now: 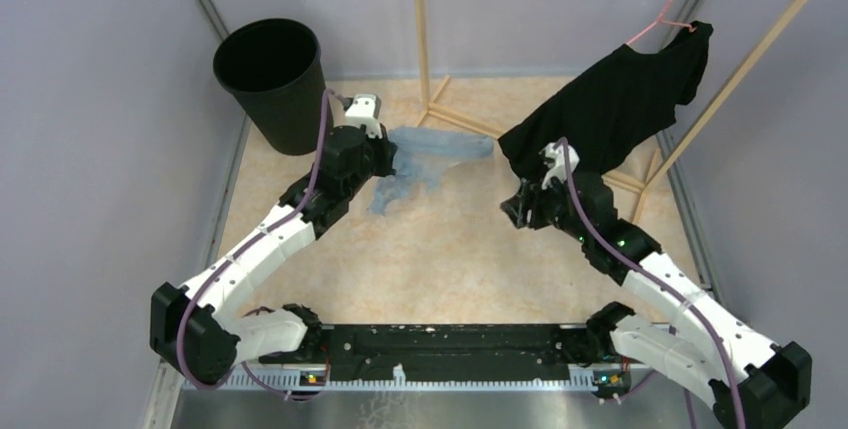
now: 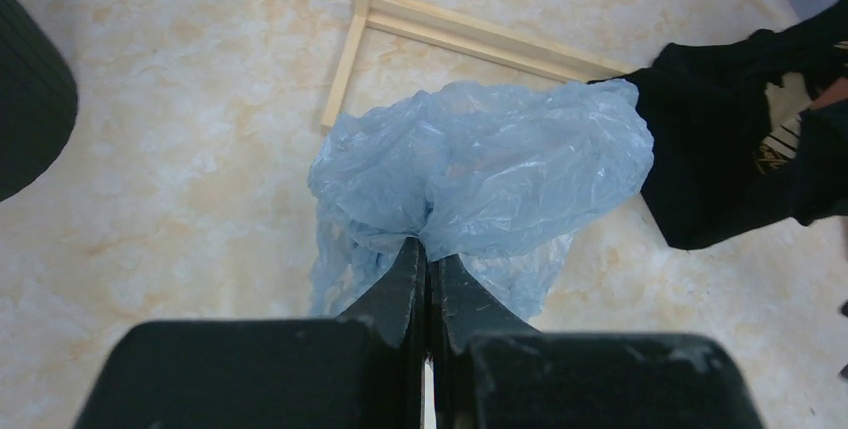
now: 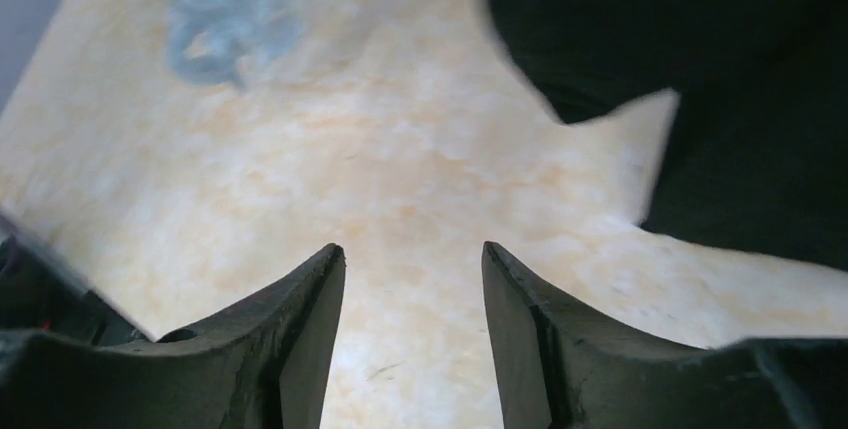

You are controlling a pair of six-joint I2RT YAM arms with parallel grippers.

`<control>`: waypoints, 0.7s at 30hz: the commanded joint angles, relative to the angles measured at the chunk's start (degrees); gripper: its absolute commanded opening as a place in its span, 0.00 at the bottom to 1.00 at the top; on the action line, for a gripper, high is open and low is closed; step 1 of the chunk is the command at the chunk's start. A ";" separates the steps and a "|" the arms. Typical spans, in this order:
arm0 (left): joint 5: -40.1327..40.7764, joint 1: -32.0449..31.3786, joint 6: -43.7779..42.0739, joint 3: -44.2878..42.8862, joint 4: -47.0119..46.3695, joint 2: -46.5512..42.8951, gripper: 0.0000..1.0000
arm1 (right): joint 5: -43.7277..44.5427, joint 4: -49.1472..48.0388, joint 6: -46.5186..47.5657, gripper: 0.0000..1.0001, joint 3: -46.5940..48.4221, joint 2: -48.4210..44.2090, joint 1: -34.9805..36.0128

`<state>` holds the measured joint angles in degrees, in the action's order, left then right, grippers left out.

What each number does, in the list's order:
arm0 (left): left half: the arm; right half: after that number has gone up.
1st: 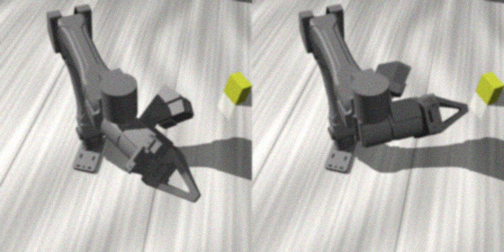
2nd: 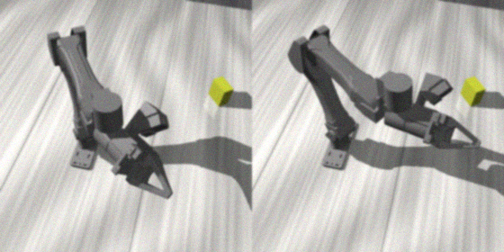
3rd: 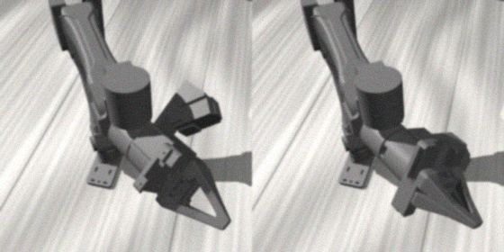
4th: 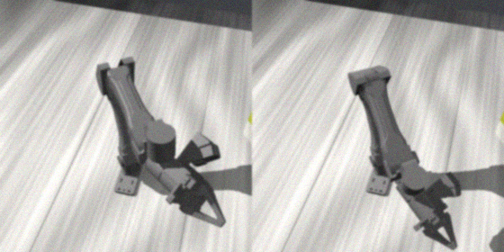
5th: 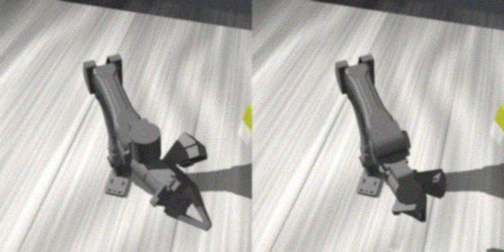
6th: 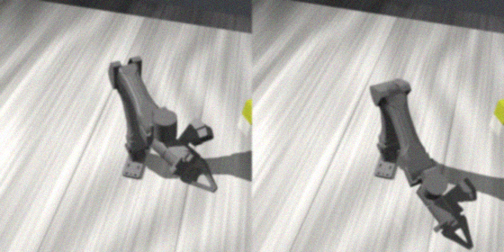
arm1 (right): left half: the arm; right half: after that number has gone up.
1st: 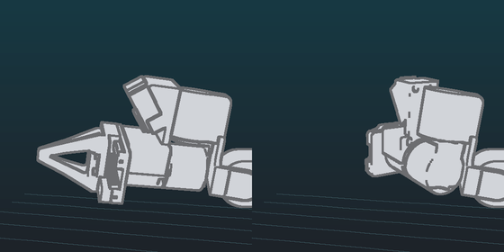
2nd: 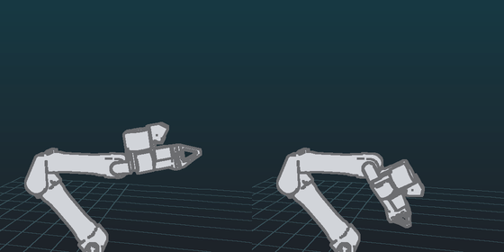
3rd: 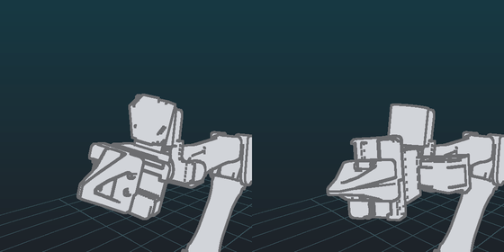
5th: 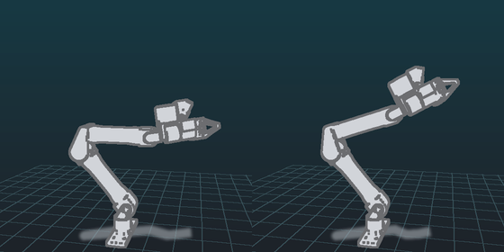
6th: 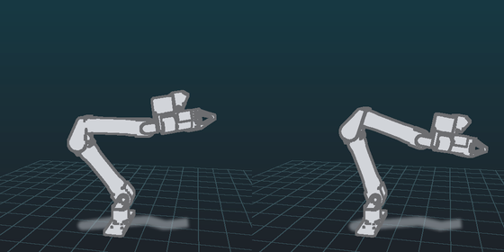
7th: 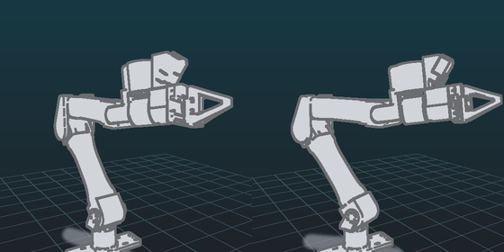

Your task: Put the trash bags into the trash bin

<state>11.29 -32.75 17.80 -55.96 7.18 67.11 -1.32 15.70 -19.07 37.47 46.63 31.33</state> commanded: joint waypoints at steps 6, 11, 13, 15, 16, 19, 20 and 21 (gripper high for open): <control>-7.04 -0.86 -1.43 -0.87 -4.68 -1.35 0.00 | -3.62 -18.35 -1.05 0.66 0.81 12.10 17.88; -10.89 -0.89 -0.25 0.86 -7.60 -2.94 0.00 | -3.07 -42.10 -13.31 0.77 -5.29 22.23 20.21; -13.13 -0.92 0.59 2.74 -10.67 -5.00 0.00 | 1.66 -54.59 -16.39 0.79 -8.99 26.02 22.87; -13.17 -0.91 1.60 5.06 -13.76 -7.76 0.00 | 8.98 -63.59 -15.96 0.80 -10.85 29.83 26.59; -12.88 -0.91 2.35 6.21 -15.21 -9.11 0.00 | 11.45 -66.73 -14.86 0.81 -10.89 31.63 27.98; -12.52 -0.91 4.43 9.61 -19.76 -13.07 0.00 | 16.00 -72.98 -14.05 0.84 -10.03 37.19 29.49; -12.71 -0.93 5.08 10.25 -20.85 -14.03 0.00 | 16.45 -75.68 -13.93 0.85 -9.93 38.93 29.49; -12.80 -0.95 5.79 10.70 -21.57 -14.77 0.00 | 16.76 -78.14 -13.20 0.87 -9.63 41.18 29.49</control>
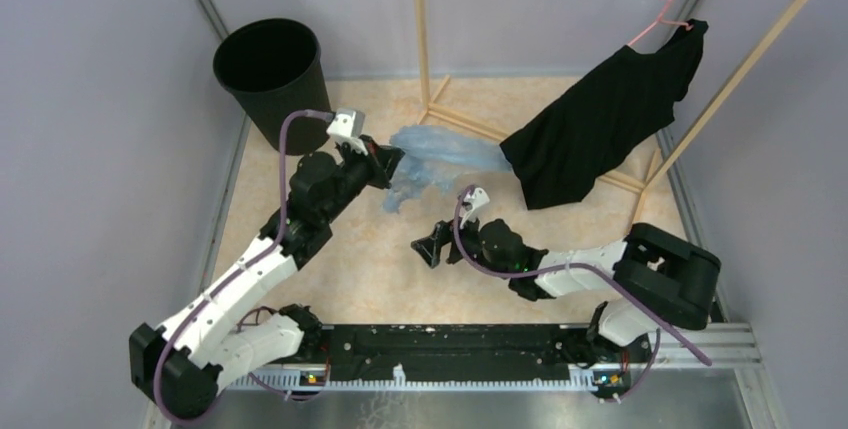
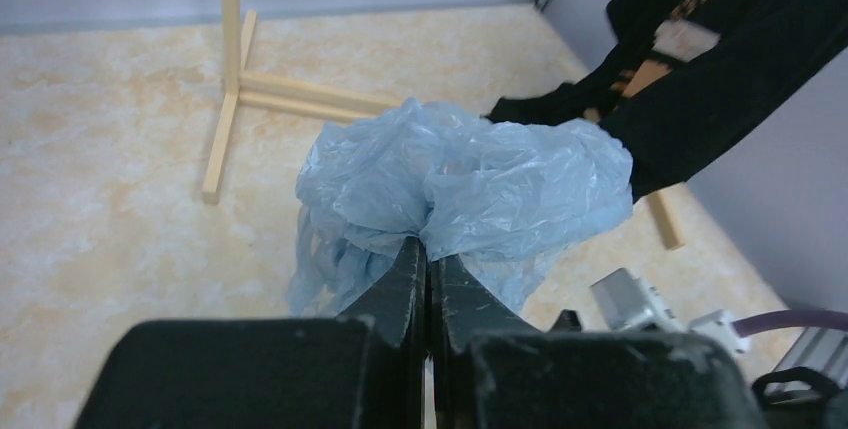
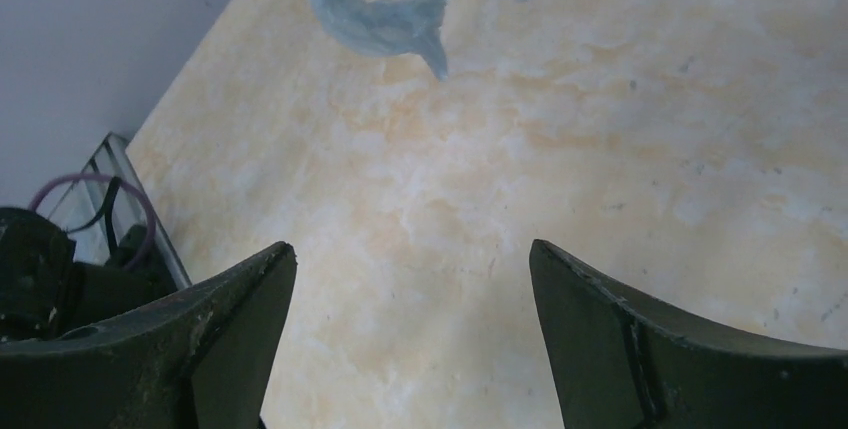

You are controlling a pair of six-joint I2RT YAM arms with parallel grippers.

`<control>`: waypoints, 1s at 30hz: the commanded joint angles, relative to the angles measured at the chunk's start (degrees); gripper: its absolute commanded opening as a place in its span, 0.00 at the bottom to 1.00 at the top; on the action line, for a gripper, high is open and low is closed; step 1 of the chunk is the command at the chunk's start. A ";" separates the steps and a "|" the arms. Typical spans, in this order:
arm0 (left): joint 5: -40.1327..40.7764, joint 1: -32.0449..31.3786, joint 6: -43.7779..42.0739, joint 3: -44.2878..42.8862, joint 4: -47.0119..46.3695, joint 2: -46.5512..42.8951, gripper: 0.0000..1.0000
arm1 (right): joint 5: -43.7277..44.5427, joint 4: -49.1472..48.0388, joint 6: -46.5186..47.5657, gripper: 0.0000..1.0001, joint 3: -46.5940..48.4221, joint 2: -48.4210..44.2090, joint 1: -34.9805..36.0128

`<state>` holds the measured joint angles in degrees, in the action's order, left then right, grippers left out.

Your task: Put the trash bags into the trash bin

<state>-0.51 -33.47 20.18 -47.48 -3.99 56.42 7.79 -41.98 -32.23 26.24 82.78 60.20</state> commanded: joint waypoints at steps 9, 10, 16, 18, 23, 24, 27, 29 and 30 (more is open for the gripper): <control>-2.52 -0.15 6.77 3.66 -12.62 -7.02 0.00 | 9.78 -36.73 7.81 0.99 6.61 18.11 0.85; -2.49 -0.16 6.87 3.71 -12.58 -7.03 0.00 | 10.07 -37.81 8.88 0.99 7.08 18.72 0.84; -4.03 0.08 7.98 3.73 -13.14 -6.71 0.00 | 11.27 -40.85 12.35 0.99 11.71 22.77 0.97; -4.95 0.16 8.43 3.75 -13.24 -6.44 0.00 | 11.20 -41.44 12.34 0.99 13.83 24.56 1.09; -5.03 0.18 8.69 4.29 -13.73 -6.86 0.00 | 14.53 -39.82 11.48 0.99 18.65 28.75 1.05; -4.74 0.18 8.58 4.40 -13.69 -7.06 0.00 | 16.16 -40.14 11.72 0.97 18.90 29.16 1.05; -3.48 0.23 8.19 4.42 -13.39 -7.85 0.00 | 19.61 -39.49 12.80 0.63 18.07 28.85 1.05; -1.72 0.23 7.99 4.29 -12.64 -8.43 0.00 | 20.63 -36.58 11.87 0.40 16.18 27.44 1.06; -0.20 0.25 7.95 4.30 -12.14 -8.71 0.00 | 19.90 -35.62 11.80 0.31 14.82 26.76 1.06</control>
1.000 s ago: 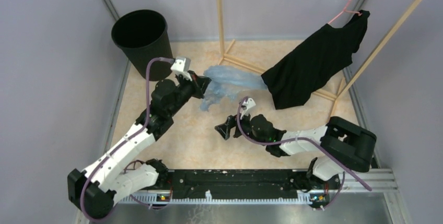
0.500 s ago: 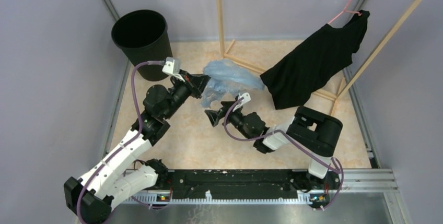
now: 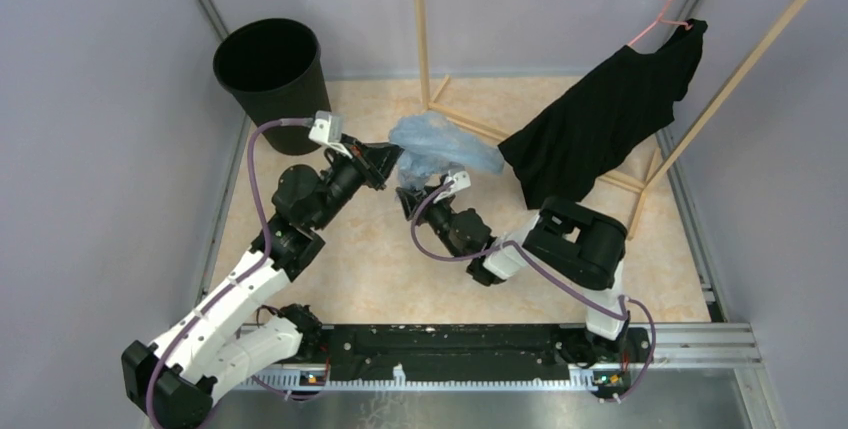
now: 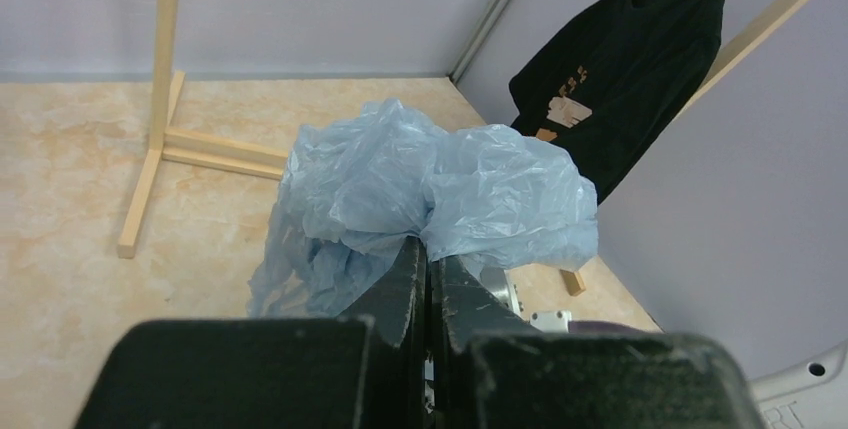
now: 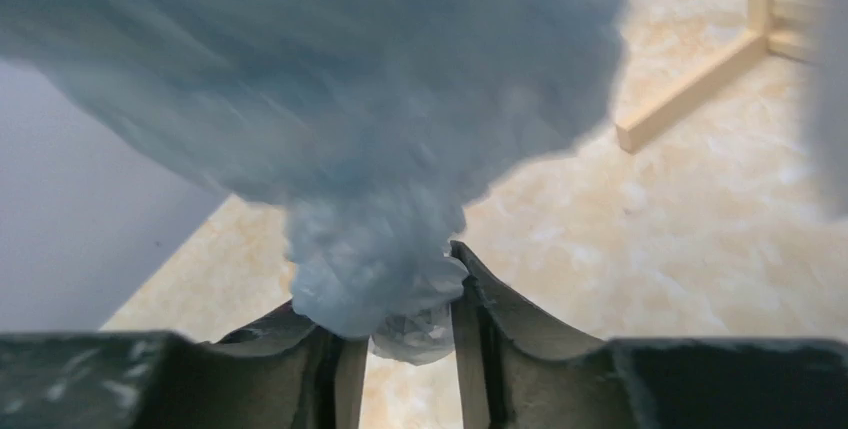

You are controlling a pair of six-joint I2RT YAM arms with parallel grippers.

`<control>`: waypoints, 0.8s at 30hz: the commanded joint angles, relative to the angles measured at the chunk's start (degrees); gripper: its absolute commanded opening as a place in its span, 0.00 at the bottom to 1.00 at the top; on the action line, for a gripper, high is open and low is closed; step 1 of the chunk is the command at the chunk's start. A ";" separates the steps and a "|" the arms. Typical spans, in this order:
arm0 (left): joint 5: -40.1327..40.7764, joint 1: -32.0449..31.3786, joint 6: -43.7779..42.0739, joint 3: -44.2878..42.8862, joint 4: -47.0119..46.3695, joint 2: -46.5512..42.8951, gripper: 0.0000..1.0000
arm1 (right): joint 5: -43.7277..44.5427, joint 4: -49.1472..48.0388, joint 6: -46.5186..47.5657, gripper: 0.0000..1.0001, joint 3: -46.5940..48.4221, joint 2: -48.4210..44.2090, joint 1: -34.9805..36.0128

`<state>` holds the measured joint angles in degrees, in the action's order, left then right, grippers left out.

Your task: Put the trash bags into the trash bin

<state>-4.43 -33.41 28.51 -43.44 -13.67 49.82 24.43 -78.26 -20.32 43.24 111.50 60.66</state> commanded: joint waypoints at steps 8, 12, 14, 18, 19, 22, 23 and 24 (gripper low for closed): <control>14.93 0.21 -2.21 -2.54 4.48 -1.50 0.00 | -2.33 15.95 4.82 0.00 -10.48 -10.27 0.66; 18.27 0.42 -4.30 -4.78 8.31 -0.79 0.00 | -3.90 26.64 6.33 0.00 -13.92 -15.73 0.61; 20.42 0.60 -5.33 -5.38 9.34 -0.86 0.00 | -3.17 28.55 6.14 0.00 -17.26 -18.81 0.62; 24.18 1.44 -6.52 -6.75 11.52 -1.06 0.00 | -2.45 31.80 3.87 0.00 -23.28 -24.39 0.60; 25.04 1.68 -6.58 -6.83 11.84 -1.27 0.00 | -1.96 32.19 2.76 0.00 -24.88 -25.58 0.63; 27.12 2.27 -7.01 -6.79 12.01 -1.80 0.00 | -2.03 32.66 1.09 0.00 -28.35 -28.26 0.60; 27.38 2.34 -7.17 -6.79 11.98 -1.82 0.00 | -2.05 33.37 0.92 0.00 -28.98 -29.14 0.62; 27.39 2.38 -7.46 -6.69 11.89 -1.65 0.00 | -2.16 34.25 0.93 0.00 -29.53 -29.98 0.60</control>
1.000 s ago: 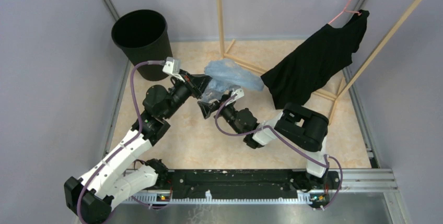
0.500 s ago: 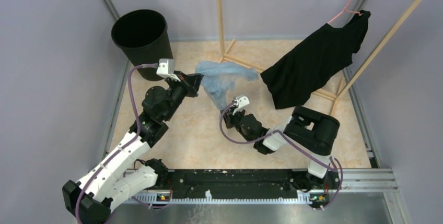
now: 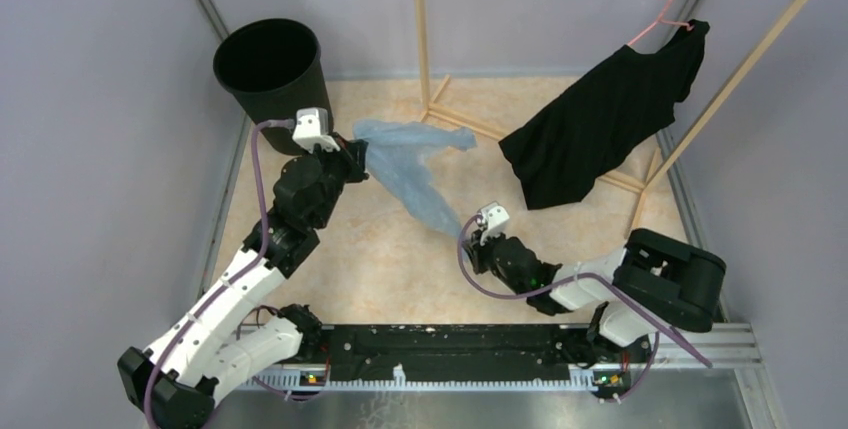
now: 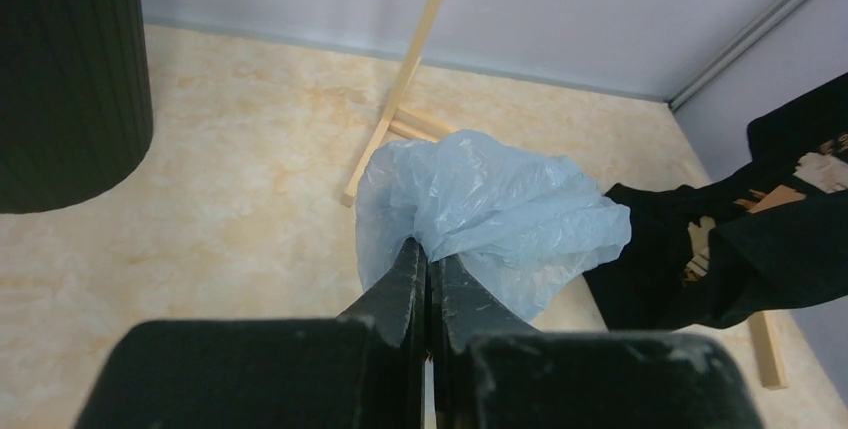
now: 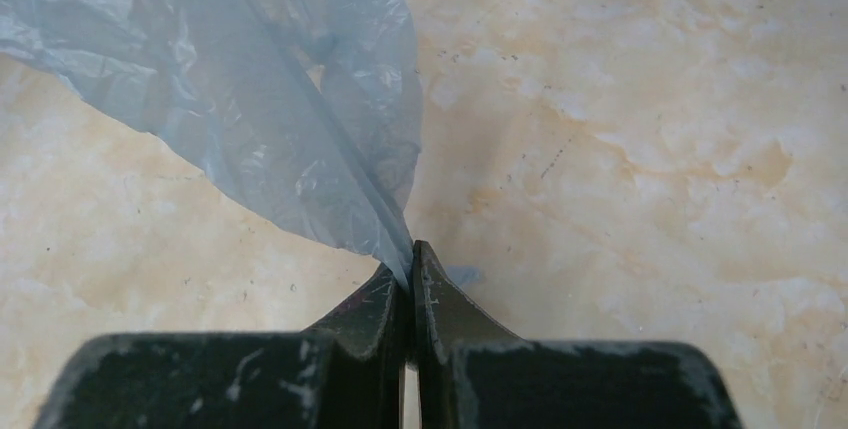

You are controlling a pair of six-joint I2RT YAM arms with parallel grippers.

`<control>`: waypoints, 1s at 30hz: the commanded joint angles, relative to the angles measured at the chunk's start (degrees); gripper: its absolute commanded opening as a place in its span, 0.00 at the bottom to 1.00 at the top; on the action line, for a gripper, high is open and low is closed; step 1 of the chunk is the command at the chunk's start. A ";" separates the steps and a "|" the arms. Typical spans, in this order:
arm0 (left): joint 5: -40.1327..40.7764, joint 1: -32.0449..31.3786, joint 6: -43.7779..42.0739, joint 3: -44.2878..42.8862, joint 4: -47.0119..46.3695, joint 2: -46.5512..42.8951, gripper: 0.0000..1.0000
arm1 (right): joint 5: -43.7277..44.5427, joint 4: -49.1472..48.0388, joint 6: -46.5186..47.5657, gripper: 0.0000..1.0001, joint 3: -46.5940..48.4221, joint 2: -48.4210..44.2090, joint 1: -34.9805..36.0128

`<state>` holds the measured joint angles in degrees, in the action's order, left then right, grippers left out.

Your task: Put the trash bags into the trash bin

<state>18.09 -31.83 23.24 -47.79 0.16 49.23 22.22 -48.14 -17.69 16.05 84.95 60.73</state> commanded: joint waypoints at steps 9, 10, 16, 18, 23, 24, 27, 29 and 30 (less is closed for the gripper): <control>-4.50 0.78 -5.64 -7.30 2.58 8.67 0.00 | -4.84 17.31 3.94 0.05 1.60 -16.01 0.53; -6.91 0.75 -5.82 -8.57 3.84 10.40 0.00 | -5.07 18.01 4.59 0.11 1.76 -17.59 0.57; -16.73 0.74 -1.87 -15.65 11.80 21.37 0.00 | -7.57 24.88 7.72 0.99 7.71 -21.85 0.49; -17.59 0.73 -0.04 -17.49 14.48 24.02 0.00 | -9.28 28.44 8.65 0.99 12.74 -19.70 0.57; -19.94 0.73 2.08 -17.94 15.71 26.72 0.00 | -0.90 33.03 6.46 0.99 23.64 -10.82 0.64; -20.21 0.73 1.98 -18.21 16.03 27.31 0.00 | 0.05 32.91 6.78 0.99 25.38 -8.77 0.62; -20.65 0.72 1.16 -19.19 17.14 28.80 0.00 | 4.44 35.40 7.23 0.98 31.69 -1.82 0.62; -21.56 0.72 0.09 -19.42 17.04 29.15 0.00 | 7.03 38.25 7.68 0.88 35.73 1.95 0.53; -21.76 0.72 -0.41 -19.44 16.96 29.23 0.00 | 7.25 38.47 8.22 0.79 36.51 2.91 0.42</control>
<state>-1.28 -31.24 24.03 -64.40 17.43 78.04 23.29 -14.85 -10.70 46.76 83.02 60.97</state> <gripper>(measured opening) 0.015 0.906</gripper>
